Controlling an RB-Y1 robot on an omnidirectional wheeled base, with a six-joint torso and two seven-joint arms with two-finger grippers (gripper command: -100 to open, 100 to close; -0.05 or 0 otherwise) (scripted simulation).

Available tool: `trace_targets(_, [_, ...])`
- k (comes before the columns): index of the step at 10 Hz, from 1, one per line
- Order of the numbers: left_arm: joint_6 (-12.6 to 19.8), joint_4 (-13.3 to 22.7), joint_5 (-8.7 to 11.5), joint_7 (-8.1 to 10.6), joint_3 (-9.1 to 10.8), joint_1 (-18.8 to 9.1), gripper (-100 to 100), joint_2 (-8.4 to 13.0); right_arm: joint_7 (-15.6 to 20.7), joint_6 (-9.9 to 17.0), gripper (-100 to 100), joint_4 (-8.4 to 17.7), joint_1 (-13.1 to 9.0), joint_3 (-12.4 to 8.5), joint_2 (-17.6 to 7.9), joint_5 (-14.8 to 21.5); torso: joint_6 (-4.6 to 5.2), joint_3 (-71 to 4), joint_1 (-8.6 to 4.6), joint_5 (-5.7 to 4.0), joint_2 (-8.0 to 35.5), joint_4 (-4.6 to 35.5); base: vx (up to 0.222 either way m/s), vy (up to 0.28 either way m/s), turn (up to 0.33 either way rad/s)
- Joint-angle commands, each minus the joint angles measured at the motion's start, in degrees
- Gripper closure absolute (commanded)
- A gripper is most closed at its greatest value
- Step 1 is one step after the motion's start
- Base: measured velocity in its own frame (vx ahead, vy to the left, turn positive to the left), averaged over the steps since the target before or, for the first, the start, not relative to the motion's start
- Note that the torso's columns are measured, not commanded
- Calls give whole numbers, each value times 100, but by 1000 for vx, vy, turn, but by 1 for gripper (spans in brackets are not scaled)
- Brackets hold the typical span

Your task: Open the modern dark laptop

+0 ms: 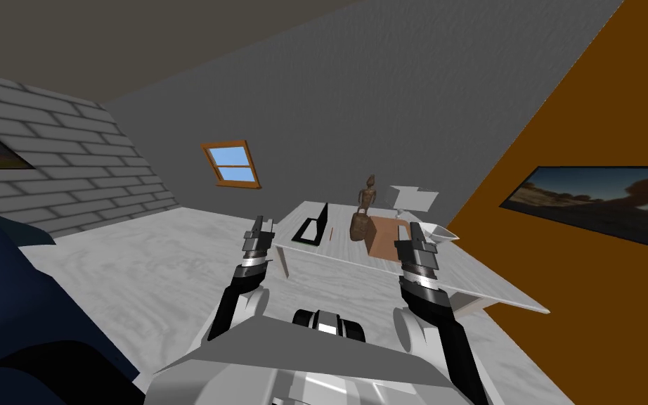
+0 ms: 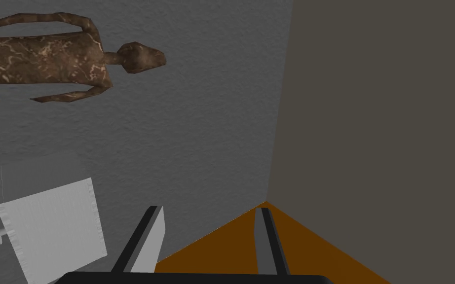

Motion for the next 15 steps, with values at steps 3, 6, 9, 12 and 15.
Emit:
trace_targets(3, [163, -11, -33, -20, 27, 22, -100, 358, 0, 1, 0, 3, 1, 0, 0, 0, 0, -1354, -3, -1, 667, 667, 12, -17, -21])
trace_targets(6, [599, -41, -121, -73, 98, 81, -100, 621, 0, 1, 0, 3, 1, 1, 1, 0, 0, -1387, -9, -3, 685, 689, 39, -58, -55])
trace_targets(9, [894, -58, -180, -109, 146, 120, -100, 720, 0, 1, 0, 3, 1, 1, 1, 0, 0, -1382, 1, 0, 693, 692, 36, -63, -46])
trace_targets(12, [1178, -67, -238, -143, 192, 157, -100, 822, 0, 1, 0, 3, 1, 0, 0, 0, 0, -1384, 6, 2, 690, 691, 31, -39, -39])
trace_targets(15, [1525, -74, -308, -186, 248, 199, -100, 959, 0, 1, 0, 3, 1, 0, 0, 0, 0, -1383, -3, -1, 692, 692, 32, -46, -42])
